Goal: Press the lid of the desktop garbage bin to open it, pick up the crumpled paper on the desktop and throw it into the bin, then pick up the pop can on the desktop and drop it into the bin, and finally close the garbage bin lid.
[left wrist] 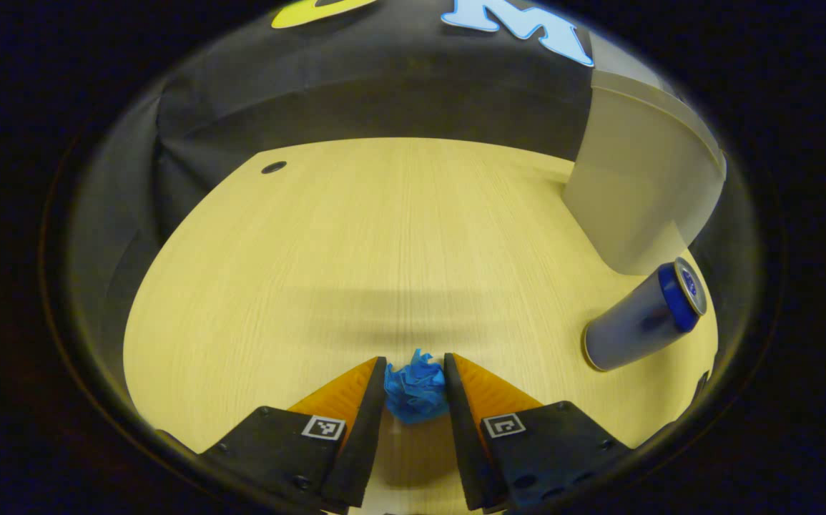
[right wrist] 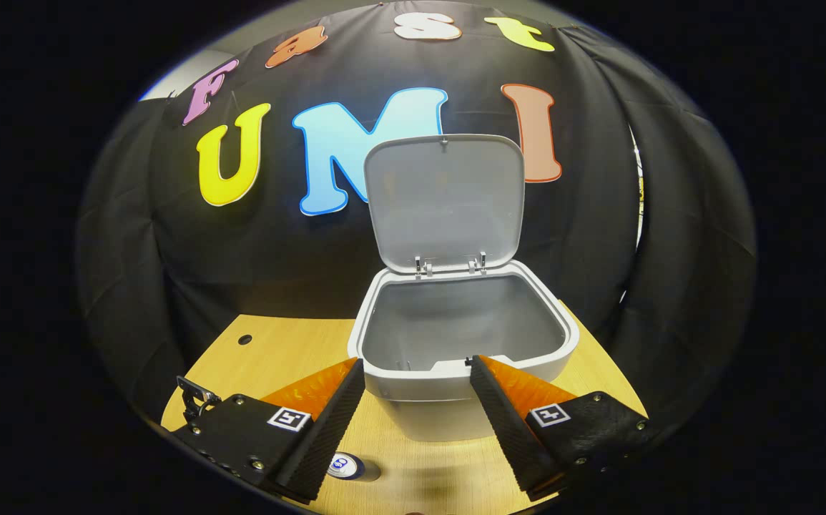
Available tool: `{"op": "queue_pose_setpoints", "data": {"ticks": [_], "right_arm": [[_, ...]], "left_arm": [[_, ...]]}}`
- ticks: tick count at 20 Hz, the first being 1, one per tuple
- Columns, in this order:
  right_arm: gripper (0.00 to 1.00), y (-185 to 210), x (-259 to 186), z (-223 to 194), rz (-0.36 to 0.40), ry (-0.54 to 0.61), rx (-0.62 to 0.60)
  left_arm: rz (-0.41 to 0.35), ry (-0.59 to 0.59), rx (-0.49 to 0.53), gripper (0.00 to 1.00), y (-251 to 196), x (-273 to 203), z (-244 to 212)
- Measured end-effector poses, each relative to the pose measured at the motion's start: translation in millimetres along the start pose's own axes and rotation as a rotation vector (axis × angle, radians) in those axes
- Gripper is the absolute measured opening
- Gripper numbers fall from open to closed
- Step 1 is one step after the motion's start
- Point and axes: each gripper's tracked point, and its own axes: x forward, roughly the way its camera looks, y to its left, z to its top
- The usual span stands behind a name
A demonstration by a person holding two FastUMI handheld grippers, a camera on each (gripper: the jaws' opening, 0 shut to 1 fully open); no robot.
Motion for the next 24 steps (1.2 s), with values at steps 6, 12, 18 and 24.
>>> {"op": "queue_pose_setpoints", "data": {"ticks": [6, 12, 18, 24], "right_arm": [[0.96, -1, -1, 0, 0.003, -0.007, 0.006], [0.98, -7, -8, 4, -0.005, -0.027, 0.021], [0.98, -12, -20, -4, -0.009, -0.027, 0.034], [0.98, -22, -31, -10, -0.023, -0.03, 0.045]], "left_arm": [[0.019, -0.071, 0.063, 0.58, -1, -18, 30], [-0.015, -0.151, 0.068, 0.55, -23, -41, 66], [-0.046, -0.272, 0.053, 0.56, -42, -68, 133], [-0.085, -0.39, 0.059, 0.53, -66, -96, 205]]}}
